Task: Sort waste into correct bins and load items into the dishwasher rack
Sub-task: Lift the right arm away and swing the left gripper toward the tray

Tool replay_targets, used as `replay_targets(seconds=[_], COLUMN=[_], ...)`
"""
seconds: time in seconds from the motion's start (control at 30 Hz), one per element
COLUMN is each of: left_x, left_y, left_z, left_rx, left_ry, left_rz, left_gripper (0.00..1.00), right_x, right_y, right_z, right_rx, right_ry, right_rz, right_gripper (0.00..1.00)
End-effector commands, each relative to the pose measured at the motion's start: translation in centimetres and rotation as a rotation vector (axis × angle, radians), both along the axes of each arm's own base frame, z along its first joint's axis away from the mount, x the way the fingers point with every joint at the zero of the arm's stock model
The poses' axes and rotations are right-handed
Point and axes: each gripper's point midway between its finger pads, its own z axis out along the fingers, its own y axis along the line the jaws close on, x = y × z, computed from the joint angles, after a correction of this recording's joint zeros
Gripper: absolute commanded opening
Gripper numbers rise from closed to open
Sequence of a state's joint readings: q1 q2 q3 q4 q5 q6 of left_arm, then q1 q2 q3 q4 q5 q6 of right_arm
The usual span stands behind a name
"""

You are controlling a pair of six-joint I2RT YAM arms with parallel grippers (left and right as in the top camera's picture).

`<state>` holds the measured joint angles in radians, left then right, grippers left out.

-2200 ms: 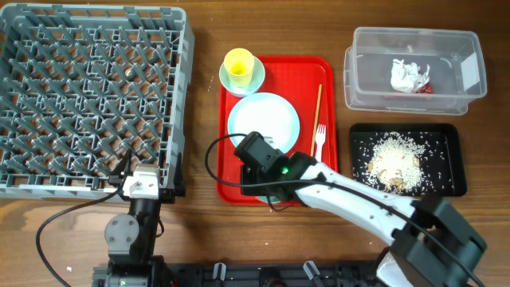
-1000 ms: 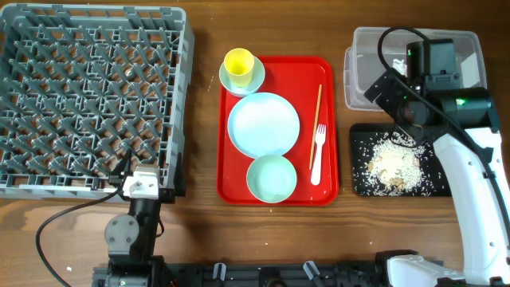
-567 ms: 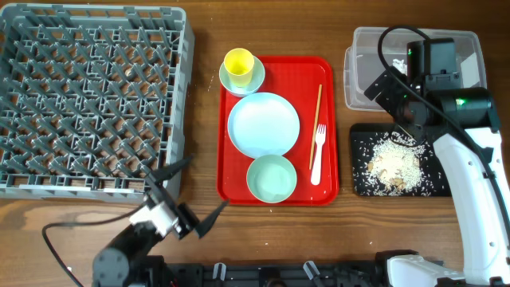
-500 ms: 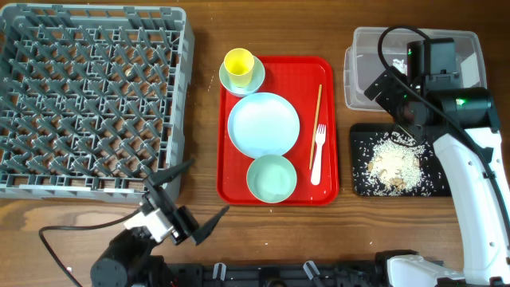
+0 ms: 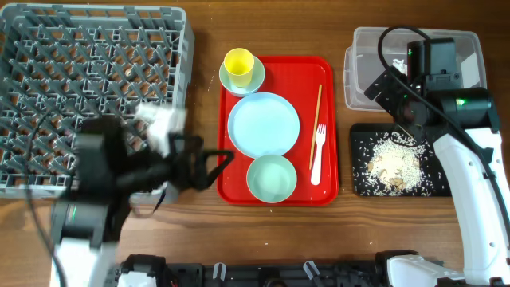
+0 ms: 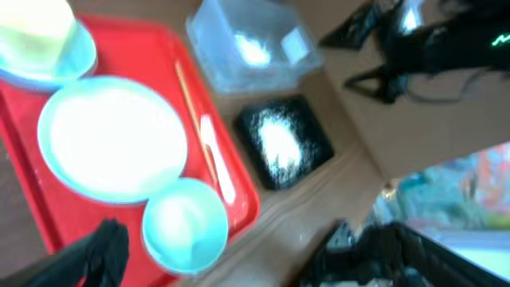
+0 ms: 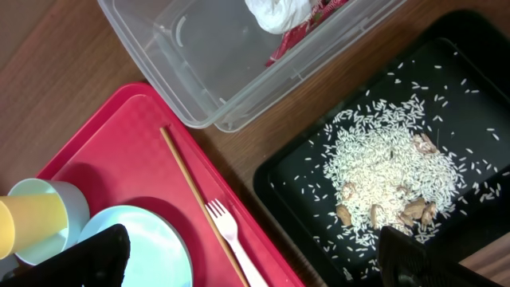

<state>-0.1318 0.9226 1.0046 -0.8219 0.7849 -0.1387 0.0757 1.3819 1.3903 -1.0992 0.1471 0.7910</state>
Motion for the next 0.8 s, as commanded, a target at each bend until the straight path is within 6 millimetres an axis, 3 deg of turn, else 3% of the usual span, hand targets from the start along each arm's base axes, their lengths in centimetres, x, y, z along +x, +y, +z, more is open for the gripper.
replay_targets(seconds=[0.0, 0.13, 0.2, 0.27, 0.33, 0.37, 0.5, 0.67, 0.77], left_x=[1.6, 0.8, -0.5, -3.2, -4.4, -4.8, -2.6, -1.4, -1.2], left_y=[-2.8, -8.3, -11.2, -14.2, -15.8, -16.3, -15.2, -14.9, -16.3], left_z=[-2.2, -5.9, -6.8, -7.7, -8.7, -9.5, -14.1, -17.7, -19.1], left_rx=[0.253, 0.454, 0.457, 0.428, 0.438, 0.46, 0.686, 0.913, 0.923], left_ry=[0.046, -0.002, -0.018, 0.006, 0.005, 0.011, 0.076, -0.031, -0.069], left_rz=[-0.092, -0.22, -0.308, -0.441, -0.496, -0.511, -0.251, -0.091, -0.068], left_gripper=[1.0, 1.0, 1.0, 1.0, 1.0, 1.0, 1.0, 1.0, 1.0], right_x=[0.1, 0.1, 0.1, 0.1, 0.1, 0.1, 0.1, 0.1, 0.1], right_y=[-0.3, -0.3, -0.3, -0.3, -0.3, -0.3, -0.3, -0.3, -0.3], right_z=[0.2, 0.2, 0.2, 0.2, 0.2, 0.2, 0.2, 0.2, 0.2], right_rx=[-0.017, -0.017, -0.017, -0.017, -0.017, -0.017, -0.017, -0.017, -0.017], right_ry=[-0.005, -0.004, -0.004, -0.004, -0.004, -0.004, -0.005, -0.004, -0.005], right_rz=[-0.004, -0.005, -0.005, -0.005, -0.005, -0.005, -0.005, -0.004, -0.004], right_gripper=[1.0, 1.0, 1.0, 1.0, 1.0, 1.0, 1.0, 1.0, 1.0])
